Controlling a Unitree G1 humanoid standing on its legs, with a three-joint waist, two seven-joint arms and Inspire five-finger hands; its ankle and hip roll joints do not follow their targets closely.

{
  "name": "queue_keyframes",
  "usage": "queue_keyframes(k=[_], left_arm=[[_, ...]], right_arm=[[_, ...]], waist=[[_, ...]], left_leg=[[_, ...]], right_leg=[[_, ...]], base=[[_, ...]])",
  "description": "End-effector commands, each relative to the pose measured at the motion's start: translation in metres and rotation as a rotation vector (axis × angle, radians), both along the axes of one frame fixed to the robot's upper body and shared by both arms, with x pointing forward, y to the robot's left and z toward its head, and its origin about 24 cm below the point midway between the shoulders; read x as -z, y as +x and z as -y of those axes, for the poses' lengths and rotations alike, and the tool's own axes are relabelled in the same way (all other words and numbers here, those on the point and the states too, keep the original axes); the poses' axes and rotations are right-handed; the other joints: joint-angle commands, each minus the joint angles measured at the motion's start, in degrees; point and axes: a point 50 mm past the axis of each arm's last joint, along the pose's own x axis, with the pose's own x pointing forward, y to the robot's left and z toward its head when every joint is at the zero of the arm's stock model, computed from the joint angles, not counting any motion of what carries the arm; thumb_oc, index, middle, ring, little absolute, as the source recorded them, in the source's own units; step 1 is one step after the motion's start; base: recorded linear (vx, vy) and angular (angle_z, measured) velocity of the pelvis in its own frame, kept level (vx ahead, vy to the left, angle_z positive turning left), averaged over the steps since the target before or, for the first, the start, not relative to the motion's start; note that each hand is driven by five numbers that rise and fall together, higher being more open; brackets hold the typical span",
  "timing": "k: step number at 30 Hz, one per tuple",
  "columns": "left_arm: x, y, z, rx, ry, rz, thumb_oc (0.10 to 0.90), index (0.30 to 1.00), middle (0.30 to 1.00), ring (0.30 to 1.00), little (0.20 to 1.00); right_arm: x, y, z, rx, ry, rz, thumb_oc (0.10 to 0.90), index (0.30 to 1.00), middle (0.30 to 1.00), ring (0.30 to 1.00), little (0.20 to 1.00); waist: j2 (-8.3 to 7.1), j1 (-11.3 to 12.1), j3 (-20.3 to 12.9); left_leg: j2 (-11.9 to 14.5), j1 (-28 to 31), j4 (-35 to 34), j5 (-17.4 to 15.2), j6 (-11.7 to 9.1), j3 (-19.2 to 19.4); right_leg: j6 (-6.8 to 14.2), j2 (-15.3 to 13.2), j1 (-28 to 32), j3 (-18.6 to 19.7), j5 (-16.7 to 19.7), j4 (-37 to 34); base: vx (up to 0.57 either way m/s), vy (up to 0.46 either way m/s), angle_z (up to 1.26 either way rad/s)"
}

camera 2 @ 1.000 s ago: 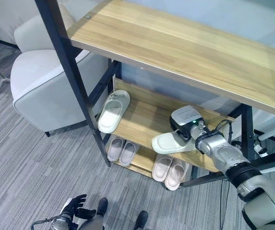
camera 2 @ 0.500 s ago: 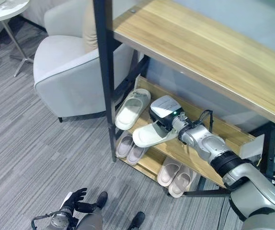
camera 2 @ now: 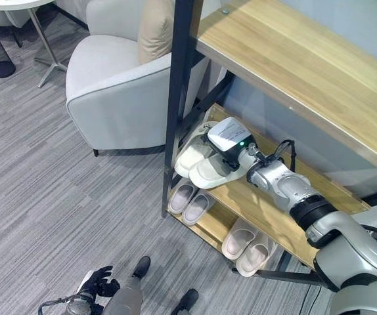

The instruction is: Arrange the slippers neatly on the shoe rack.

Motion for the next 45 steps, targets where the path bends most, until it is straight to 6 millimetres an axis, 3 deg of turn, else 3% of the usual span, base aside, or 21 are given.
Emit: queue_keyframes(k=[1,9,12,16,33,36,45], left_arm=[[0.014,-0.025,0.027,0.089,-0.044,-0.087,0.8,0.9,0.9,0.9,0.9],[0.016,-0.032,0.029,0.079,-0.055,-0.106,0.8,0.9,0.9,0.9,0.9],[0.017,-0.035,0.03,0.069,-0.057,-0.113,0.8,0.9,0.9,0.9,0.9],[0.019,-0.038,0.032,0.052,-0.067,-0.127,0.8,0.9,0.9,0.9,0.9],[0.021,-0.041,0.031,0.059,-0.059,-0.159,0.8,0.9,0.9,0.9,0.9],[0.021,-0.042,0.032,0.059,-0.06,-0.156,0.8,0.9,0.9,0.9,0.9],[0.021,-0.044,0.034,0.063,-0.061,-0.161,0.8,0.9,0.9,0.9,0.9]], right_arm=[[-0.068,-0.006,0.009,-0.031,0.052,0.286,0.8,0.9,0.9,0.9,0.9],[-0.077,-0.023,0.002,-0.115,0.111,0.326,0.8,0.9,0.9,0.9,0.9],[-0.074,-0.031,-0.004,-0.16,0.238,0.303,0.8,0.9,0.9,0.9,0.9],[-0.054,-0.041,-0.007,-0.187,0.57,0.195,0.8,0.9,0.9,0.9,0.9],[0.033,-0.073,-0.014,-0.177,1.474,-0.28,0.8,0.9,0.9,0.9,0.9],[0.048,-0.075,-0.014,-0.125,1.48,-0.335,0.8,0.9,0.9,0.9,0.9],[0.067,-0.068,0.001,0.017,1.363,-0.314,0.8,0.9,0.9,0.9,0.9]], waist=[[1.42,-0.39,-3.61],[2.21,-1.56,-4.4],[2.47,-2.03,-4.72],[2.91,-2.63,-5.04],[4.54,-4.11,-5.17],[4.61,-4.16,-5.03],[4.43,-3.88,-4.72]], left_leg=[[0.81,3.26,-1.11,-4.12,-1.28,4.45],[1.0,4.14,-1.11,-4.37,-1.27,5.24],[1.12,4.55,-1.11,-4.49,-1.24,5.52],[1.1,5.08,-1.11,-4.61,-1.18,5.82],[0.95,5.94,-1.11,-4.61,-1.06,6.59],[1.08,5.92,-1.11,-4.6,-1.08,6.62],[1.06,5.54,-1.11,-4.5,-1.09,6.36]], right_leg=[[4.8,-2.15,2.76,2.38,-3.49,1.0],[4.82,-2.23,3.15,2.88,-3.5,0.89],[4.77,-2.19,3.39,3.22,-3.54,0.86],[4.57,-2.19,3.75,3.46,-3.58,0.81],[4.21,-2.22,4.08,3.86,-3.56,0.76],[4.21,-2.19,3.92,3.97,-3.49,0.75],[4.21,-2.18,3.64,3.77,-3.49,0.66]], base=[[0.0,0.0,0.0],[0.0,0.0,0.0],[0.0,0.009,-0.04],[0.0,0.0,0.0],[0.0,0.0,-0.03],[0.0,0.0,0.0],[0.0,0.0,0.0]])
